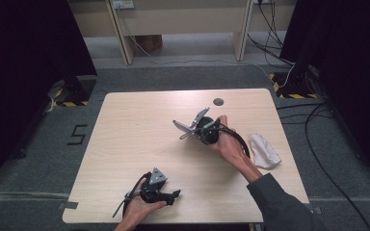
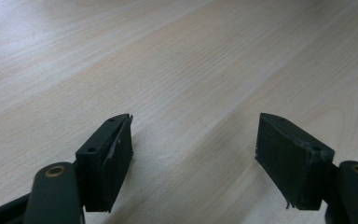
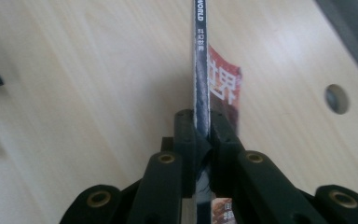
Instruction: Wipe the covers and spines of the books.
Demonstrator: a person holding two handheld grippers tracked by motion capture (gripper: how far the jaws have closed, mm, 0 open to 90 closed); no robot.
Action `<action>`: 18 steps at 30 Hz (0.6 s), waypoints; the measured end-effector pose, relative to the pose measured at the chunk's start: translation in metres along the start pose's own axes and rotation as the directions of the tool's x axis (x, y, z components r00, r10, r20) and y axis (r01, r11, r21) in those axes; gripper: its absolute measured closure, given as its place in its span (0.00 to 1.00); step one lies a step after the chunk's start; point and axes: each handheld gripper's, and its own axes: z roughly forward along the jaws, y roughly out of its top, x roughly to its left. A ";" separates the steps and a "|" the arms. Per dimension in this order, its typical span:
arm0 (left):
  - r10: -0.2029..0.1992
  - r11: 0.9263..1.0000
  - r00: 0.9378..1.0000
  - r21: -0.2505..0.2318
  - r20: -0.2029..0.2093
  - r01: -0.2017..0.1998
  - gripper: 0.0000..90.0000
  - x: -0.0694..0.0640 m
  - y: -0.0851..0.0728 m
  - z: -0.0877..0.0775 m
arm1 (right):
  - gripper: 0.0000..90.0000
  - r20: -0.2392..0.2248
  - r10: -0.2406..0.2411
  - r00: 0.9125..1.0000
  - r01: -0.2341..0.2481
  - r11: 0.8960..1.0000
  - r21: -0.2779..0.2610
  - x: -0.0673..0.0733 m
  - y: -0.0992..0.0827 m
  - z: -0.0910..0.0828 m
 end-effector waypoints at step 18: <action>-0.033 0.999 0.999 -0.036 -0.028 0.032 0.29 0.006 0.001 -0.003 | 0.88 -0.176 0.059 0.983 -0.063 0.998 -0.020 0.037 -0.037 0.044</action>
